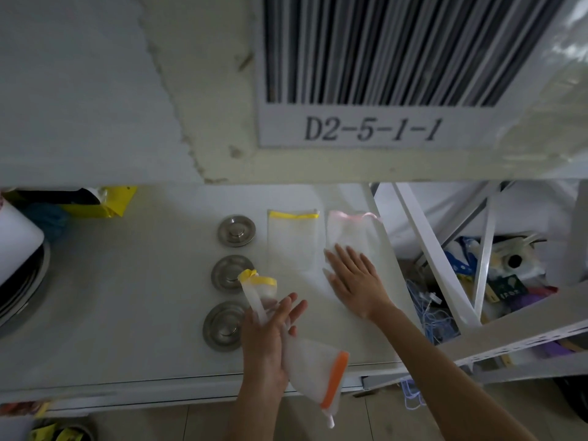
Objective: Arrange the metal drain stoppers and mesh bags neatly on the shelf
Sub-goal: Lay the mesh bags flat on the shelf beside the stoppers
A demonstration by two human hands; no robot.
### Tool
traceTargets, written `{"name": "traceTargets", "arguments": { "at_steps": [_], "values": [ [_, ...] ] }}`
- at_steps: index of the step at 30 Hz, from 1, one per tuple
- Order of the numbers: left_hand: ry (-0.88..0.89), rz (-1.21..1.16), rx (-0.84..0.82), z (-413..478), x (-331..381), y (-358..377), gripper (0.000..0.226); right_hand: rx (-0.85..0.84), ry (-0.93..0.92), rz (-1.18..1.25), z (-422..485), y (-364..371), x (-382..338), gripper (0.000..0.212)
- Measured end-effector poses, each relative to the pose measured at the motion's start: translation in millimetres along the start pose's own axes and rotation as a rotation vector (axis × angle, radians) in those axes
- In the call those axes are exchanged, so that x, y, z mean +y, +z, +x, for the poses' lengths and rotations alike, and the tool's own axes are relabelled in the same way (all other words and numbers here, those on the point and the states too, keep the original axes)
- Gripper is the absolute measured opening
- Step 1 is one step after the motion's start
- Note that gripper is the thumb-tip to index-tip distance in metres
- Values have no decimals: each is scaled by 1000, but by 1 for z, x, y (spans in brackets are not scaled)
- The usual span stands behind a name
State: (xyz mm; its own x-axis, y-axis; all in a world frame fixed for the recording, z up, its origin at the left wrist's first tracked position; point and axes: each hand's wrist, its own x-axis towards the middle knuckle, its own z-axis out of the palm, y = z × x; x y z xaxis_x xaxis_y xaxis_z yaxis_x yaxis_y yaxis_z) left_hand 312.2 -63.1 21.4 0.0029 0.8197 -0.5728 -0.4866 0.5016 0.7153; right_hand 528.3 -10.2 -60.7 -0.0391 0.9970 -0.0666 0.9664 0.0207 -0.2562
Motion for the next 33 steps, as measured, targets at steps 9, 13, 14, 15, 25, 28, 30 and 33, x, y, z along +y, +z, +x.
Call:
{"name": "traceTargets", "arguments": {
  "at_steps": [9, 13, 14, 15, 25, 28, 30, 33],
  "values": [
    [-14, -27, 11, -4, 0, 5, 34, -7, -36, 25, -11, 0, 3, 57],
    [9, -69, 22, -2, 4, 6, 17, 60, 28, 118, -19, -11, -13, 66],
    [29, -79, 29, -1, 6, 7, 11, 99, 74, 261, -26, -20, -25, 69],
    [49, -100, 43, -1, 8, 7, 10, 123, 150, 472, -35, -31, -41, 74],
    [304, -311, 338, 3, 14, 4, 27, 21, 369, 1450, -129, -39, -129, 13],
    [359, -370, 371, 0, 16, -2, 16, 165, 379, 1496, -137, -35, -138, 20],
    [366, -364, 338, -7, 16, -7, 16, 255, 320, 1464, -136, -45, -144, 21],
    [401, -303, 323, -16, 21, -20, 16, 269, 208, 1216, -124, -66, -141, 33]
  ]
}}
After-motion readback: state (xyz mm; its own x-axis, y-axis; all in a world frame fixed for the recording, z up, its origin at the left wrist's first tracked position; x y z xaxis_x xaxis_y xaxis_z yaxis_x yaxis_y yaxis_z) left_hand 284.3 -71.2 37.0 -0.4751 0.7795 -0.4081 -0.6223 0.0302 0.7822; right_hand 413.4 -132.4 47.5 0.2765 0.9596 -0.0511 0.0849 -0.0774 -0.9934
